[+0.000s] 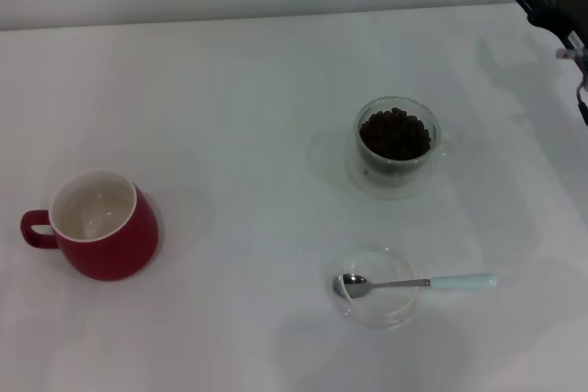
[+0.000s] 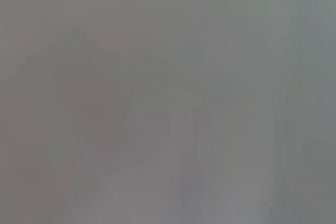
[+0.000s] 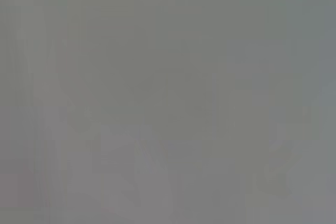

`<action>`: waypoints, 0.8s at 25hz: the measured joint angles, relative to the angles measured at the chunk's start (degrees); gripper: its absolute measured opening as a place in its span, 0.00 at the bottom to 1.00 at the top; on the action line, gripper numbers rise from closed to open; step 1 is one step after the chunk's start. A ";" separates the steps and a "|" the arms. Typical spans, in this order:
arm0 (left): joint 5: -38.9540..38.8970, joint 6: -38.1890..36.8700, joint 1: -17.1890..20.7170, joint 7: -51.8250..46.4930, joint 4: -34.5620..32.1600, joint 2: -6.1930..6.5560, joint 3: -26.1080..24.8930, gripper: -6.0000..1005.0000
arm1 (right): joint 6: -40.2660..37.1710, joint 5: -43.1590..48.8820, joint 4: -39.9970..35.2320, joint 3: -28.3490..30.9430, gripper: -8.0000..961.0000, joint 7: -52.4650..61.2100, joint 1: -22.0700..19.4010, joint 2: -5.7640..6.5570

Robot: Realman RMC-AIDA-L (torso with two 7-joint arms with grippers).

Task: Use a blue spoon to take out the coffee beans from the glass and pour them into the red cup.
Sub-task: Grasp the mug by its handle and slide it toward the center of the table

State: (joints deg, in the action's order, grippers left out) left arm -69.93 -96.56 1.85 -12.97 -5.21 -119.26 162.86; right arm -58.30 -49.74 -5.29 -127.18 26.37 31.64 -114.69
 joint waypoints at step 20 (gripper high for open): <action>9.55 16.95 -9.07 4.88 2.98 -0.16 0.06 0.89 | -0.24 0.17 -0.68 -0.27 0.91 0.12 0.57 -0.44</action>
State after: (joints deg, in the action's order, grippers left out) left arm -60.37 -79.61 -7.22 -8.10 -2.23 -119.42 162.91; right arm -58.54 -49.57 -5.97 -127.46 26.49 32.20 -115.13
